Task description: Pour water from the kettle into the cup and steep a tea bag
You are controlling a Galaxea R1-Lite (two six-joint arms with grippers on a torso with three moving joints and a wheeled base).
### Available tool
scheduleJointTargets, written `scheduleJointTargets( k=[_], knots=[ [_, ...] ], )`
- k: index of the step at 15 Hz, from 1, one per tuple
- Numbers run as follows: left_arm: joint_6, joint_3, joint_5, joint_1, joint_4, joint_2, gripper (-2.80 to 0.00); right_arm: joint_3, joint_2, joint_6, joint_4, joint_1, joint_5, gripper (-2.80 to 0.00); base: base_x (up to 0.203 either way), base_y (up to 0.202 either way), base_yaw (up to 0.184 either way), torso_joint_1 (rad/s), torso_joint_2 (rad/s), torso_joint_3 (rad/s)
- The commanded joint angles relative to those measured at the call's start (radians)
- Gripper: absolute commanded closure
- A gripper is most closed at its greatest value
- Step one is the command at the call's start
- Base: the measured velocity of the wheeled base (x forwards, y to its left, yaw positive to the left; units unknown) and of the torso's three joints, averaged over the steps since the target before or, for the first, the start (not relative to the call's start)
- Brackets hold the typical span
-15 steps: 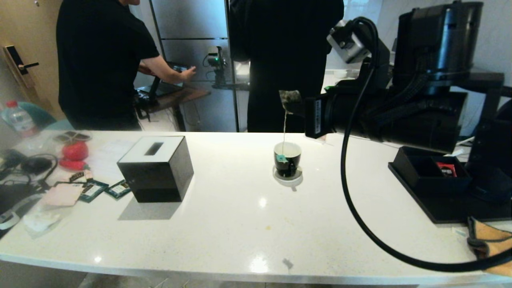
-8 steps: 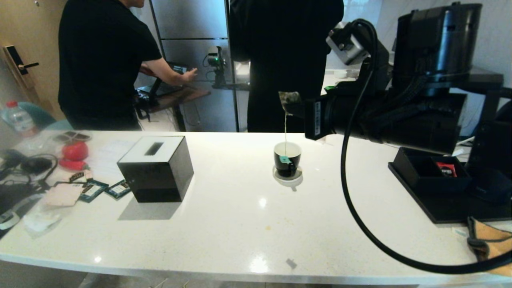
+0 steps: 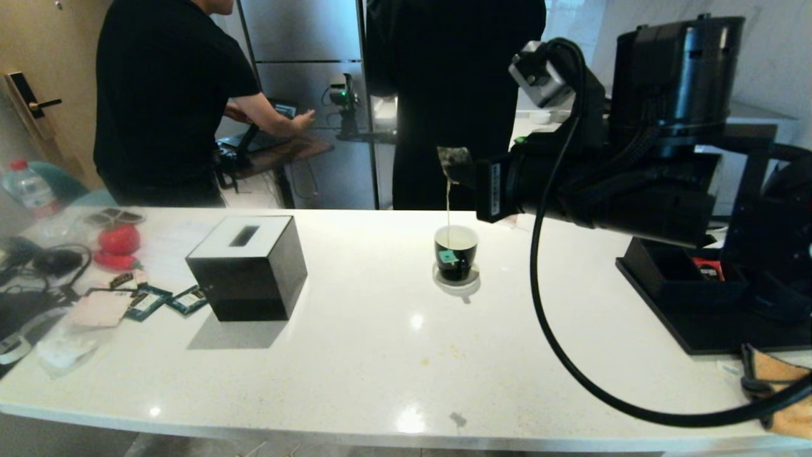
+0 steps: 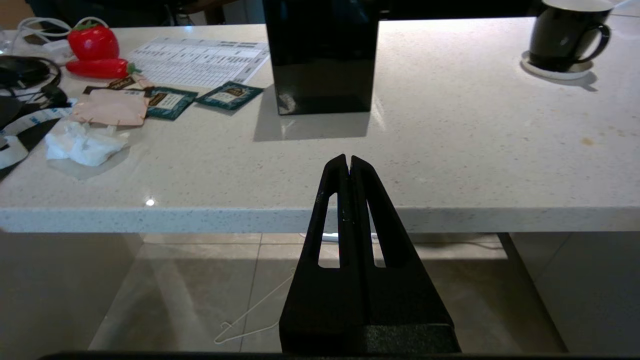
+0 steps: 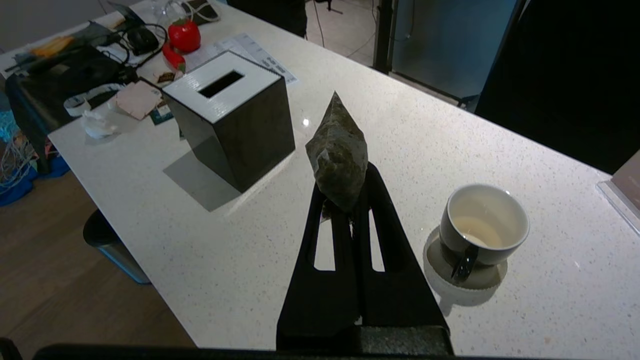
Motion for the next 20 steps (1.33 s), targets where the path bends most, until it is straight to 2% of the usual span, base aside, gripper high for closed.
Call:
scheduleJointTargets(
  k=[1,5,6,12,17,20],
  knots=[
    [-0.005,-0.051,-0.04,0.0,0.027,0.0,0.0,0.005,0.012,0.002,-0.017,0.0,0.0,0.0,0.0,0.0,0.0,0.0,0.0,0.0],
    [-0.008,-0.197,-0.196,0.0,0.204,0.001,0.0,0.0,0.014,0.003,-0.019,-0.001,0.0,0.0,0.0,0.0,0.0,0.0,0.0,0.0],
    [-0.009,-0.215,-0.216,0.0,0.225,0.011,0.0,-0.003,0.014,0.003,-0.019,-0.001,0.0,0.0,0.0,0.0,0.0,0.0,0.0,0.0],
    [-0.019,-0.29,-0.242,-0.02,0.219,0.234,0.0,-0.021,0.011,0.007,-0.015,-0.004,0.0,0.0,0.0,0.0,0.0,0.0,0.0,0.0],
    [-0.057,-0.388,-0.267,-0.093,0.053,0.59,0.0,-0.142,0.028,0.009,0.011,-0.017,0.001,0.0,0.0,0.0,0.0,0.0,0.0,0.0],
    [-0.084,-0.439,-0.27,-0.205,-0.126,0.828,0.0,-0.186,0.041,0.01,0.026,-0.03,0.002,0.0,0.0,0.0,0.0,0.0,0.0,0.0]
  ],
)
